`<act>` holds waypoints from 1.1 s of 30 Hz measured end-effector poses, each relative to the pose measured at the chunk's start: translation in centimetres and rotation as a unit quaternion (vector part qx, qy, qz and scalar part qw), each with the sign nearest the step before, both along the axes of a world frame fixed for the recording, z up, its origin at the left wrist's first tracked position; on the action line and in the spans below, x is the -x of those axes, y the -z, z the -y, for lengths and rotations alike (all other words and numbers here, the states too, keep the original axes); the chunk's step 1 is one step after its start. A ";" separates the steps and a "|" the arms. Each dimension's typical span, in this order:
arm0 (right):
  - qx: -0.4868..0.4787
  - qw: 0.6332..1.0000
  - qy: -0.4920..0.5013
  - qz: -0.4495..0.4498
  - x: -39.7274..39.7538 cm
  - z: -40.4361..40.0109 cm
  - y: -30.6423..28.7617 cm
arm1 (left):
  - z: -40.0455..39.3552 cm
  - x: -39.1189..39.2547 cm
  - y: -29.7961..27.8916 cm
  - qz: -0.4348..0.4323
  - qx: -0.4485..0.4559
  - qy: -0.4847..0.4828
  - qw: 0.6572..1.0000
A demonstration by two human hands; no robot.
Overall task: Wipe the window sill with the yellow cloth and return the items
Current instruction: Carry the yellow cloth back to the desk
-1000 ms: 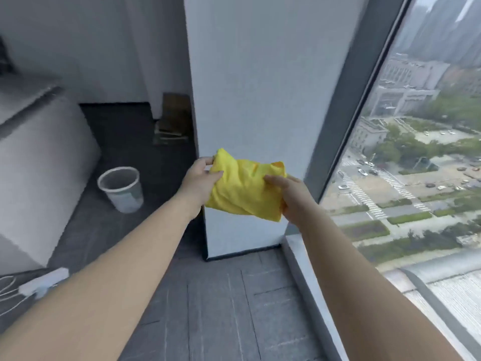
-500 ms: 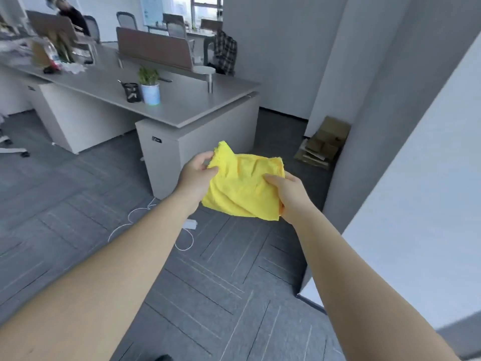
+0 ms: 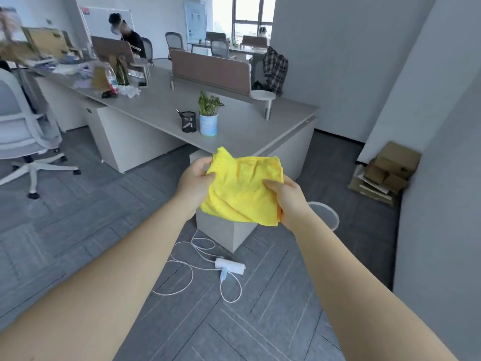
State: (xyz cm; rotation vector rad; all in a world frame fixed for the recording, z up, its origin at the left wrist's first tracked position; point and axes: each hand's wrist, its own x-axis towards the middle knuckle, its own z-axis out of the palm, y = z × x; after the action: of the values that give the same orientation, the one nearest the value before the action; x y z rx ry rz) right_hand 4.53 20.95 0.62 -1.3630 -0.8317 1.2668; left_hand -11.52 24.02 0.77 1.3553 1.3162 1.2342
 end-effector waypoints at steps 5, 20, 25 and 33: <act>-0.003 1.000 0.006 -0.006 2.4 -8.9 0.7 | -9.3 2.6 1.6 -0.013 0.035 0.049 0.998; 0.073 0.995 0.060 -0.020 0.6 -37.8 7.3 | -39.6 0.7 8.3 -0.112 0.098 0.121 0.982; 0.110 0.989 0.093 -0.021 0.1 -44.5 10.7 | -47.6 -0.3 12.0 -0.155 0.119 0.149 0.969; 0.162 0.972 0.168 -0.024 0.4 -55.0 15.9 | -60.6 -1.3 16.8 -0.186 0.143 0.228 0.945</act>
State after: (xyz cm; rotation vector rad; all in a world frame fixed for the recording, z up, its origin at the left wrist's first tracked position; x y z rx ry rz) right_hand 4.18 75.94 -15.26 -1.6443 -0.3452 1.1920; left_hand -10.23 84.60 -16.01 1.6063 1.2698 0.4672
